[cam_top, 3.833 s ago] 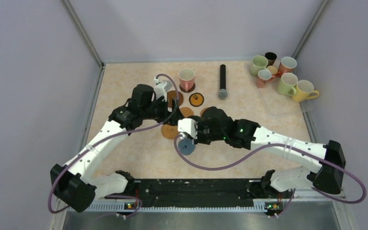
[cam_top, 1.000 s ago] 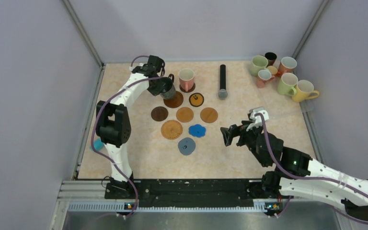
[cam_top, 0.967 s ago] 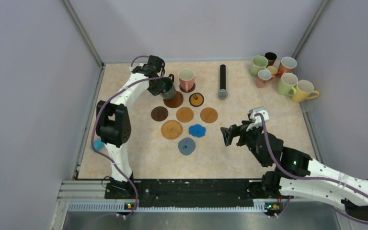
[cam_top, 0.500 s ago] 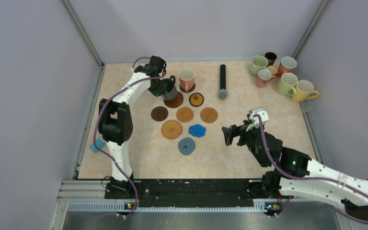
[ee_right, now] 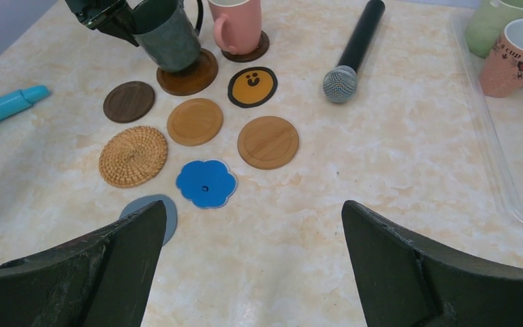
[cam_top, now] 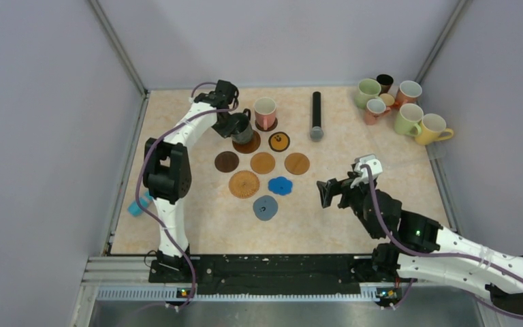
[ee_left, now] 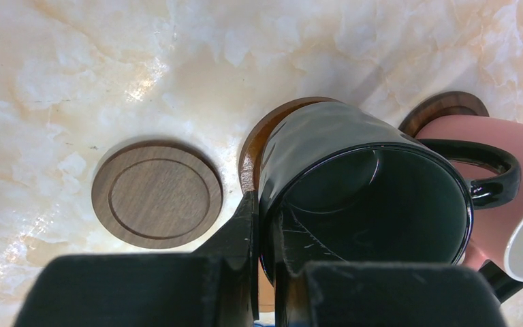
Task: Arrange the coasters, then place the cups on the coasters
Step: Place the cup on the coaster.
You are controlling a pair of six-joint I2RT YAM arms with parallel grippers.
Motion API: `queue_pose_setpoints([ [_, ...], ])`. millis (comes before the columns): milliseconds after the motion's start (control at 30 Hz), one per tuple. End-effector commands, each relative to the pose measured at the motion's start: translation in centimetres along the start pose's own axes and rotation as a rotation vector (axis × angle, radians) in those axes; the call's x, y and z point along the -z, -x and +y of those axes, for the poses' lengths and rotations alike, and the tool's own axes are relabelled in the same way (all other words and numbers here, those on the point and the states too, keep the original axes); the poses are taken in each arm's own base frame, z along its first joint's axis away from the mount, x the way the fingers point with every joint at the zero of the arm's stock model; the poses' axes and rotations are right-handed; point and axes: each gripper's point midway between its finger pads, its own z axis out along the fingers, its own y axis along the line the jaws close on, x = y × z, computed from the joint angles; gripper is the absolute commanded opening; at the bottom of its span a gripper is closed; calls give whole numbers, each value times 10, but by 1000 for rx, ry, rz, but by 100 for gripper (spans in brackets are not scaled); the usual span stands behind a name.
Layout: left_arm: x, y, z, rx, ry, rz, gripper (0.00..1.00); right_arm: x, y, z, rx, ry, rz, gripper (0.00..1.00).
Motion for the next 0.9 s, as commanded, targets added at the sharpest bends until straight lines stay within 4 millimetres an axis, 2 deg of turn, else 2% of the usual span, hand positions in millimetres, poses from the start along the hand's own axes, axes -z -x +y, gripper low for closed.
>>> queue_pose_setpoints([
  [0, 15, 16, -29, 40, -89, -50, 0, 2, 10, -4, -24, -13, -38, 99],
  [500, 13, 9, -34, 28, -107, -23, 7, 2, 7, -6, -24, -20, -37, 99],
  [867, 9, -1, -30, 20, -90, 12, 7, 2, 5, -7, -19, -27, -33, 99],
])
